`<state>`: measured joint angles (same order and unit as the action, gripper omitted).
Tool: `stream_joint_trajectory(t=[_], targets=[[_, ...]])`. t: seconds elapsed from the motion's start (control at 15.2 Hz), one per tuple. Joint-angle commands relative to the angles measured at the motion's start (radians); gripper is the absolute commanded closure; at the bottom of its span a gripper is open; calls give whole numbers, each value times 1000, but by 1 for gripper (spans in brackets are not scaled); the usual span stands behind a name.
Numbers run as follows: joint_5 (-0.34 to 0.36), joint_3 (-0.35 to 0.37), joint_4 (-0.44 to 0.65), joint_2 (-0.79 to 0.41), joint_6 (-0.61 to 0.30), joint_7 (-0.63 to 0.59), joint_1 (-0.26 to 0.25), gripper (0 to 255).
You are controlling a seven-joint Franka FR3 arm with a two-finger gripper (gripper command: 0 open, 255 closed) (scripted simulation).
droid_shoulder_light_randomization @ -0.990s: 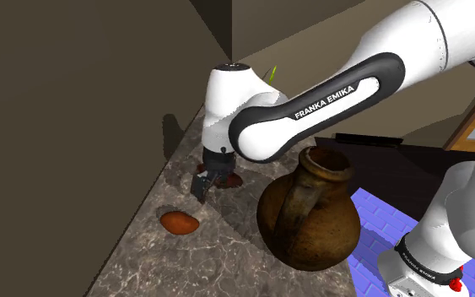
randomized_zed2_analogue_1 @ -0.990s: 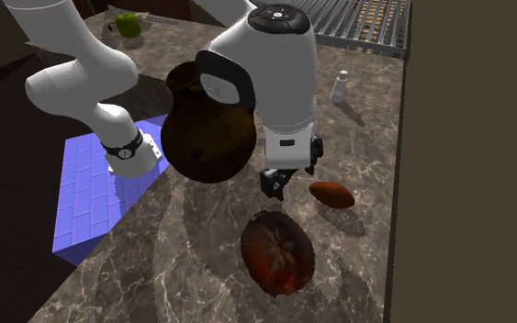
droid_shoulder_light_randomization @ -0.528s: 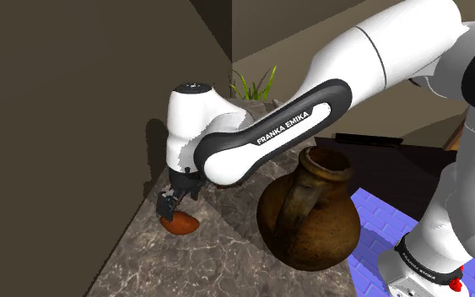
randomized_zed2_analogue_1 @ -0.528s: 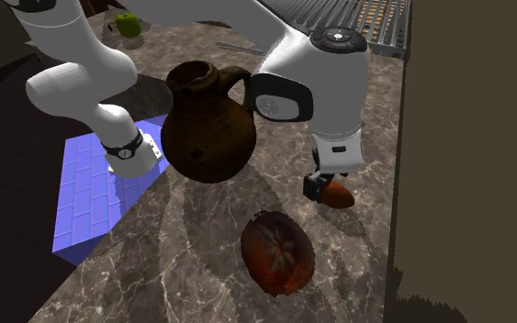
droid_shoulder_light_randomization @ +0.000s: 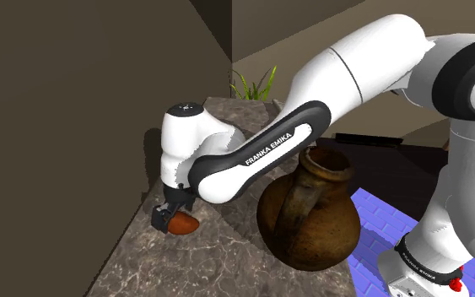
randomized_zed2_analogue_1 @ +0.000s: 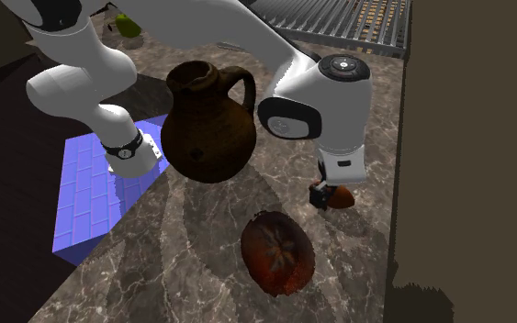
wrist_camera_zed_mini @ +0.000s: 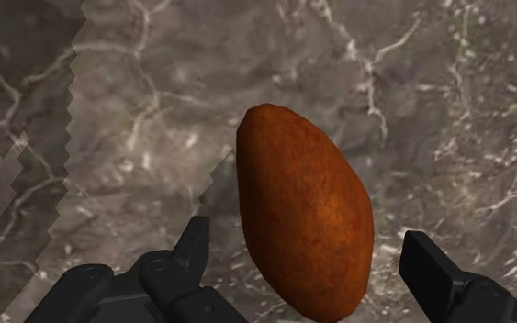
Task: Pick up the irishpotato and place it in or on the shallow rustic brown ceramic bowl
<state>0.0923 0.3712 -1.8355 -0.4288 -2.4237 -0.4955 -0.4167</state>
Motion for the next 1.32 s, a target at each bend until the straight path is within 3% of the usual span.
stream_joint_trajectory(t=[0.0, 0.4, 0.46, 1.25], targets=[[3, -2, -1, -6, -8, -3, -3, 0], [3, -2, -1, -6, -7, -3, -3, 0], [3, -2, -1, -6, -7, -3, -3, 255], [-6, 4, 10, 16, 25, 1, 2, 255]])
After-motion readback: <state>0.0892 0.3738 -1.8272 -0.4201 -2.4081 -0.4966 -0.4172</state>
